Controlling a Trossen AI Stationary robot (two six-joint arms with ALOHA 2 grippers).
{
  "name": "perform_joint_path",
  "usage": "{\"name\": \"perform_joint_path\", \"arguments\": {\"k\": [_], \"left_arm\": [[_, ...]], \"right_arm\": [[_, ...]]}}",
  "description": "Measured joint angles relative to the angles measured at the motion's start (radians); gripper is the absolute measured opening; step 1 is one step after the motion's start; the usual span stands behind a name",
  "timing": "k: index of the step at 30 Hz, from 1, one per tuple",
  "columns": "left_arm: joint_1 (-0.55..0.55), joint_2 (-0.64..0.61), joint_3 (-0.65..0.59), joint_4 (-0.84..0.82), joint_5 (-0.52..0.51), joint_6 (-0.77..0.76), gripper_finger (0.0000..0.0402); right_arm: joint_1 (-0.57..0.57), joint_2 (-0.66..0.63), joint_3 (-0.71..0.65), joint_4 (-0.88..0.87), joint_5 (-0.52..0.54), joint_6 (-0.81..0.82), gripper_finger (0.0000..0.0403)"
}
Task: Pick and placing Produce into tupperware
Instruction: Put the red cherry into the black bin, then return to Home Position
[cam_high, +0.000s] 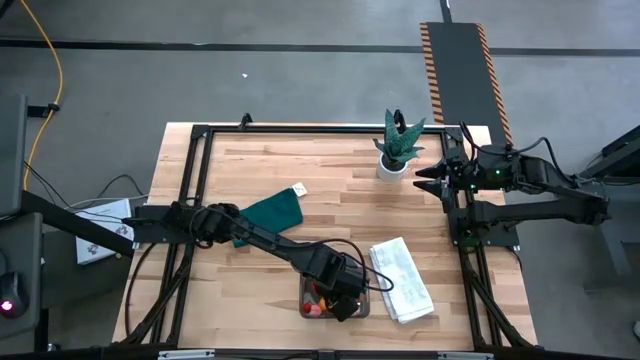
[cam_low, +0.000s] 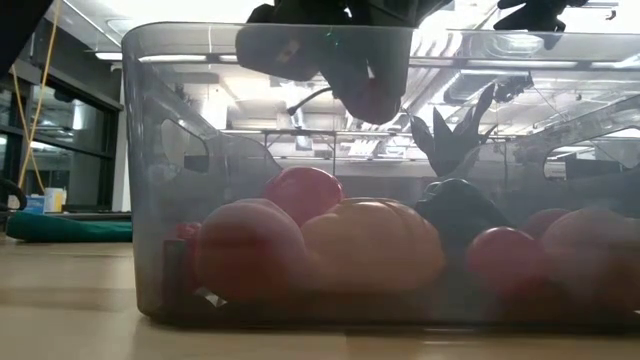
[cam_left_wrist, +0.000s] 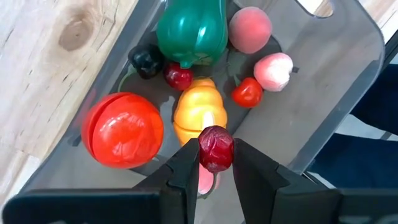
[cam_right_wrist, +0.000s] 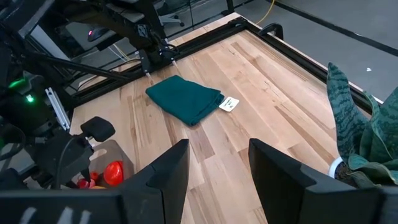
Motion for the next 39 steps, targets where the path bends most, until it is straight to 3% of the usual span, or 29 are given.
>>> {"name": "perform_joint_path", "arguments": {"k": [6,14,19,26,31,39], "left_arm": [[0.001,0.0,0.0,0.008,0.009,0.006,0.0089],[0.001,0.0,0.0,0.005,0.002,-0.002,0.019],[0.001,0.0,0.0,0.005,-0.021,0.023,0.0228],[0.018,-0.017,0.024,-0.023,-0.014,0.054,0.0236],[0.028,-0.036,0.105,-0.096,-0.071,0.099,0.0236],[0.055,-0.158,0.106,-0.175,-0.16,0.165,0.0236]], "right_arm": [[0.0,0.0,0.0,0.0,0.0,-0.003,0.0156],[0.0,0.0,0.0,0.0,0.0,-0.003,0.0156],[0.0,0.0,0.0,0.0,-0.012,-0.001,0.0156],[0.0,0.001,0.0,0.0,-0.06,0.006,0.0156],[0.0,0.002,0.0,0.0,-0.06,0.023,0.0156],[0.0,0.003,0.0,0.008,-0.06,0.052,0.0156]]}}
